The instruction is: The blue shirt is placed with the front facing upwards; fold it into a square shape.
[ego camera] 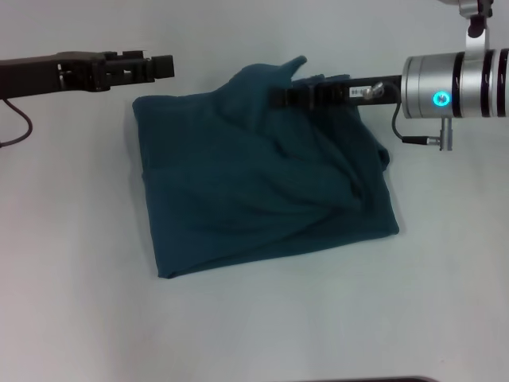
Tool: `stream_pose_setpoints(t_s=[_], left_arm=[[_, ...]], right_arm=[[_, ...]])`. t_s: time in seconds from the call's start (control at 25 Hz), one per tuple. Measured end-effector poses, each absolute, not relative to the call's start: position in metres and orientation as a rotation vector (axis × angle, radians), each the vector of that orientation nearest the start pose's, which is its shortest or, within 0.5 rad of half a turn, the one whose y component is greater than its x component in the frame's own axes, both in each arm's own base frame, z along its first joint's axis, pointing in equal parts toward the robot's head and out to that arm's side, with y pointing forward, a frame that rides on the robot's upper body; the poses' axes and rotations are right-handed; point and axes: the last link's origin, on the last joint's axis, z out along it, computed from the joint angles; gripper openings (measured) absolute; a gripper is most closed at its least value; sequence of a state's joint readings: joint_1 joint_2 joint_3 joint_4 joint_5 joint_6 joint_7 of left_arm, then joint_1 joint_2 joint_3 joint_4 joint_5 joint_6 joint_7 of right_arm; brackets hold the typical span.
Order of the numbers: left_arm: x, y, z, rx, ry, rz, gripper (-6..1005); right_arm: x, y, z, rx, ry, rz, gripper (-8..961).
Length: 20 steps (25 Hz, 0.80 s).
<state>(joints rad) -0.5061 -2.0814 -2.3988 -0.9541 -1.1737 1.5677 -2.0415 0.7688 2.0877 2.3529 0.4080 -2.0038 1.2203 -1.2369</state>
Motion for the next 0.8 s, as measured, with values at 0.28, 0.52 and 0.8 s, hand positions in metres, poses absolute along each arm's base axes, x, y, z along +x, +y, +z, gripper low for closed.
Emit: stream_pose_setpoints(t_s=[0.28, 0.52, 0.8], left_arm=[[-0.234, 0.352, 0.046, -2.547, -1.171, -0.748, 837], [-0.235, 0.352, 0.048, -2.544, -1.169, -0.745, 836], [-0.235, 0.353, 0.049, -2.535, -1.178, -0.751, 835]], right_arm=[[0.205, 0.381, -0.058, -2.643, 1.245, 0.704, 54], [0.194, 0.384, -0.054, -2.678, 1.200, 0.727, 61], [0.185, 0.383, -0.047, -2.722, 1.177, 0.751, 68]])
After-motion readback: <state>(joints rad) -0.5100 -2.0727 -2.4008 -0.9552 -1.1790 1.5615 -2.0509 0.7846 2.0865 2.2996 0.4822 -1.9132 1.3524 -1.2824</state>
